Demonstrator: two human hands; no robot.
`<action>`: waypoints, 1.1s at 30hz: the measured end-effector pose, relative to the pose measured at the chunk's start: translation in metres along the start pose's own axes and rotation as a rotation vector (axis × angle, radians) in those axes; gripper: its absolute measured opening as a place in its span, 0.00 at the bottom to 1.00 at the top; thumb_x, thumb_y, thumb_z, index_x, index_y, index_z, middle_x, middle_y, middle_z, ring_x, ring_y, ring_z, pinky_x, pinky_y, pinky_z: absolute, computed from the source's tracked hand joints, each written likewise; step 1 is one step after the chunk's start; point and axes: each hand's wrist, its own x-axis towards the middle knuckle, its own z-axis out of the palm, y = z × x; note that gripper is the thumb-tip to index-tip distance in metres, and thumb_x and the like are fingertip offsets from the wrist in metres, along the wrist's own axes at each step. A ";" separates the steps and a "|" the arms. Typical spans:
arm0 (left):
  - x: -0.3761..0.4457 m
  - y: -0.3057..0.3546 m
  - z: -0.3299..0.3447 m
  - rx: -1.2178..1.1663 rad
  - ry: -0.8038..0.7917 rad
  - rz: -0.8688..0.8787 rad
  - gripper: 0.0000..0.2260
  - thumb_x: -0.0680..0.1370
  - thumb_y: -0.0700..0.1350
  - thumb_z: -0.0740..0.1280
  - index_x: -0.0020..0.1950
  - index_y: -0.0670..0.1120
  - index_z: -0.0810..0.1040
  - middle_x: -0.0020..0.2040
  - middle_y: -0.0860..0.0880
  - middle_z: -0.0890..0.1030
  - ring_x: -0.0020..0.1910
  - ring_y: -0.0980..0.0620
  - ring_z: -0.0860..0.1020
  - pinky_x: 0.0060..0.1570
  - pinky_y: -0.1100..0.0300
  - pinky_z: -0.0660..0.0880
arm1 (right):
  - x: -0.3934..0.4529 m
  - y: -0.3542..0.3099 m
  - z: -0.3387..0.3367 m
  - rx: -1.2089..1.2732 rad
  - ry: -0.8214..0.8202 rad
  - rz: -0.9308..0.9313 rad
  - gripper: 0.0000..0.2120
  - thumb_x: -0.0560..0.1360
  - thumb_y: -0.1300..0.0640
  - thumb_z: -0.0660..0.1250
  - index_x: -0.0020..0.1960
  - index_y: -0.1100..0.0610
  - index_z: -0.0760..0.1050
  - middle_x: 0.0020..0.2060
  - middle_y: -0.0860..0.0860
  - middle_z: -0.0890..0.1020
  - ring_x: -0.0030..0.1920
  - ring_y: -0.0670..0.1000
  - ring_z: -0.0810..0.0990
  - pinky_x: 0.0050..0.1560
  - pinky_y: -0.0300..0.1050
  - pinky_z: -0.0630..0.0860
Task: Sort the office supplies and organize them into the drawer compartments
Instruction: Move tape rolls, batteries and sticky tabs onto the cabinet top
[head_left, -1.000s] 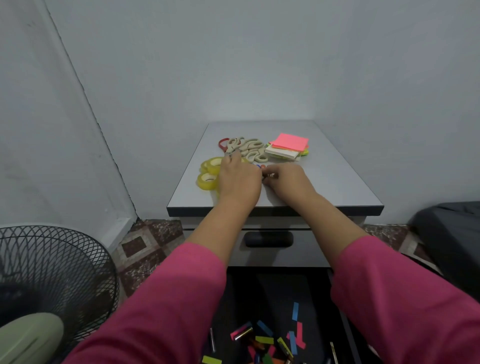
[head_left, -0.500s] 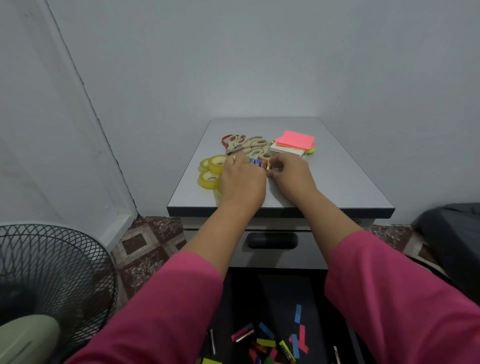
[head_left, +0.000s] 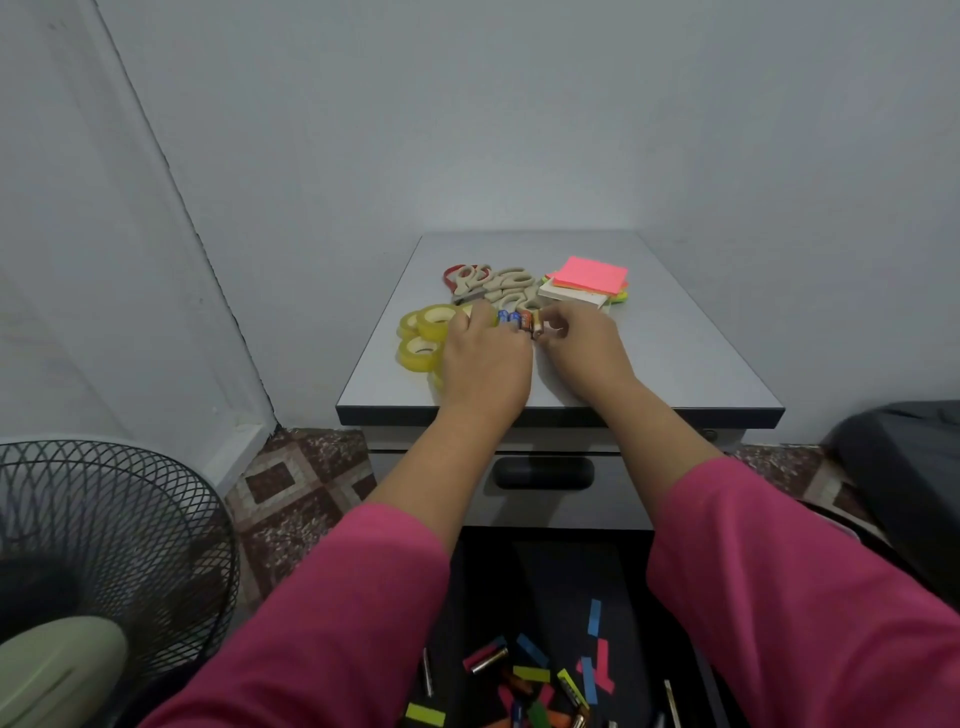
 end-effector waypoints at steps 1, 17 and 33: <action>-0.002 0.000 0.002 -0.011 0.018 0.002 0.13 0.76 0.38 0.59 0.56 0.47 0.80 0.52 0.49 0.81 0.61 0.44 0.68 0.51 0.54 0.64 | -0.004 -0.001 -0.001 -0.010 0.011 -0.010 0.13 0.76 0.62 0.63 0.59 0.59 0.78 0.56 0.54 0.81 0.55 0.52 0.77 0.52 0.42 0.71; -0.149 0.020 0.060 -0.372 0.197 0.002 0.03 0.74 0.42 0.63 0.46 0.45 0.76 0.40 0.47 0.76 0.40 0.48 0.73 0.38 0.54 0.70 | -0.193 0.078 0.026 -0.086 0.099 -0.192 0.05 0.77 0.56 0.64 0.48 0.55 0.77 0.40 0.44 0.73 0.41 0.43 0.72 0.40 0.40 0.71; -0.243 0.036 0.142 -0.455 -0.974 -0.065 0.16 0.79 0.40 0.61 0.67 0.47 0.72 0.65 0.44 0.72 0.65 0.46 0.69 0.65 0.54 0.67 | -0.277 0.146 0.076 -0.537 -0.905 0.061 0.14 0.80 0.51 0.59 0.64 0.48 0.74 0.64 0.51 0.71 0.62 0.52 0.72 0.63 0.47 0.71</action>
